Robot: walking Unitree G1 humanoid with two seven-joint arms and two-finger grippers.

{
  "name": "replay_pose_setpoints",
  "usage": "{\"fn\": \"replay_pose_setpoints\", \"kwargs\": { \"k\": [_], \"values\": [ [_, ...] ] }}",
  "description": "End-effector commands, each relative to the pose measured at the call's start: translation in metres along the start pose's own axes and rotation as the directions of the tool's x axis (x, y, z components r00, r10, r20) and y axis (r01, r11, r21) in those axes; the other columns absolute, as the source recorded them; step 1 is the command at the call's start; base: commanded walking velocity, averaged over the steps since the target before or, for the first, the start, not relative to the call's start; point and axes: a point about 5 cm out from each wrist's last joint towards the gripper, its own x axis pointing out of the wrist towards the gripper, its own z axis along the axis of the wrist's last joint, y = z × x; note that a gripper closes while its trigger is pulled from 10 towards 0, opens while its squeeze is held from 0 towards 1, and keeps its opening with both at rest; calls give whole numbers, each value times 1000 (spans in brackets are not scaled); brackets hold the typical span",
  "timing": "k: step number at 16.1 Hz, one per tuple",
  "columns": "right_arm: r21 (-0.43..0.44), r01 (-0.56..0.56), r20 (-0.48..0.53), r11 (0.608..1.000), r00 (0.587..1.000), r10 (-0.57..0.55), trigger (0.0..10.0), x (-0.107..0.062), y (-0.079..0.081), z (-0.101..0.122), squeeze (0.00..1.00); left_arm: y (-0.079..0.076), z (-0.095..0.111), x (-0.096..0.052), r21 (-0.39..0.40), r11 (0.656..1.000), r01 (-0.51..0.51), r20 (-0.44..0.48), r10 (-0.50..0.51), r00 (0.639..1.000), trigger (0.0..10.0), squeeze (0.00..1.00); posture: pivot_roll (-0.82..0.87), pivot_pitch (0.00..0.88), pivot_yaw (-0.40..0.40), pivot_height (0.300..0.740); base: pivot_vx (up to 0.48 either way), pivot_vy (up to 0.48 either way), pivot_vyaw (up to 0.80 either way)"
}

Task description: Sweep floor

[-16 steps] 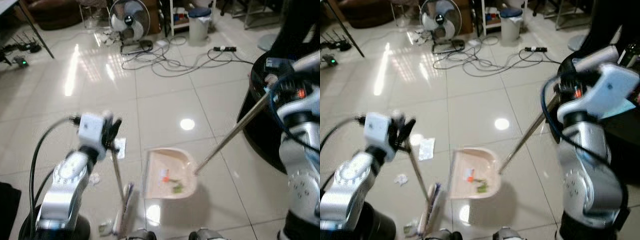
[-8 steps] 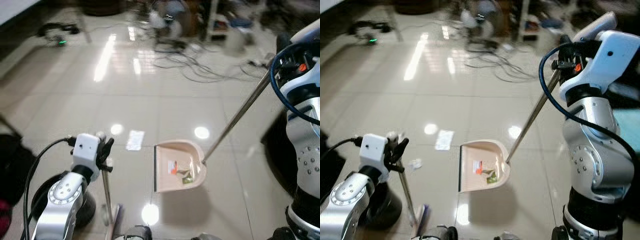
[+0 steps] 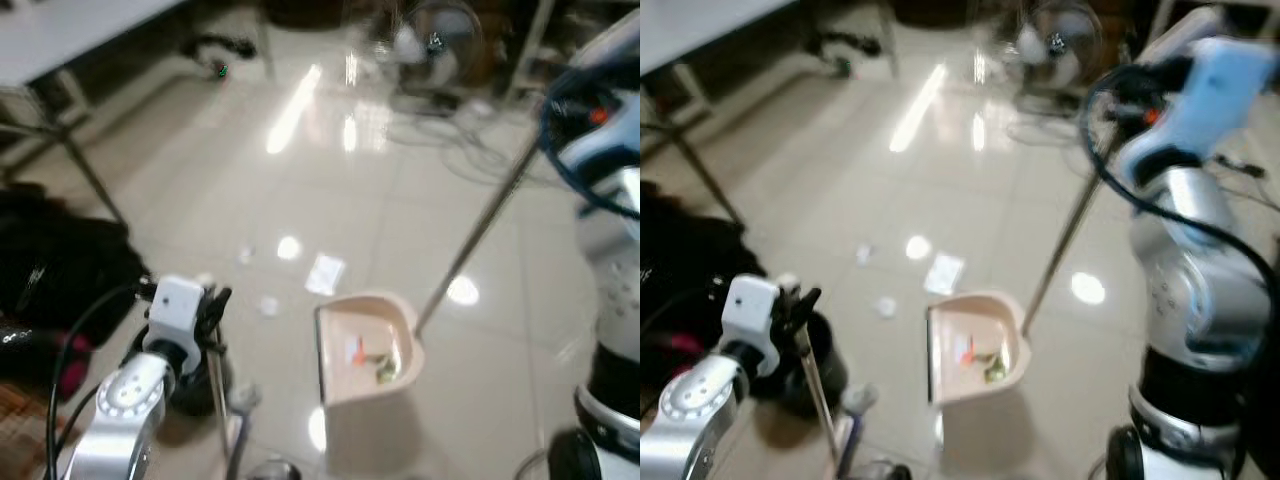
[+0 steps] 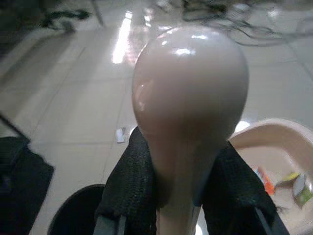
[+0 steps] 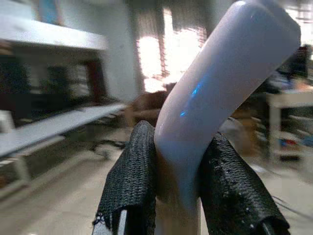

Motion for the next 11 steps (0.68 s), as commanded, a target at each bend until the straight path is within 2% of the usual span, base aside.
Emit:
{"fn": "replay_pose_setpoints", "kwargs": {
  "k": [1,5,6,10,11],
  "values": [
    [14,-9,45,1000,999,8,10000,2,0,11,0,1,7,0,17,1000,-16,24,15,1000,10000,0,-109,46,54,740,0,0,788],
    [13,-23,43,1000,999,23,10000,12,1,15,0,-1,11,4,4,1000,-28,40,28,999,10000,0,-110,48,37,740,0,0,788],
    [12,-25,40,1000,999,25,10000,13,1,15,0,-1,13,5,19,999,-35,50,34,998,10000,0,-111,48,33,740,0,0,788],
    [16,-19,32,1000,999,18,10000,13,0,13,0,-2,21,10,0,999,-42,69,42,997,10000,0,-112,48,29,740,0,0,788],
    [20,-9,32,1000,999,8,10000,13,0,12,0,-3,28,14,5,999,-36,95,35,995,10000,0,-114,51,34,740,0,0,788]
  ]
}}
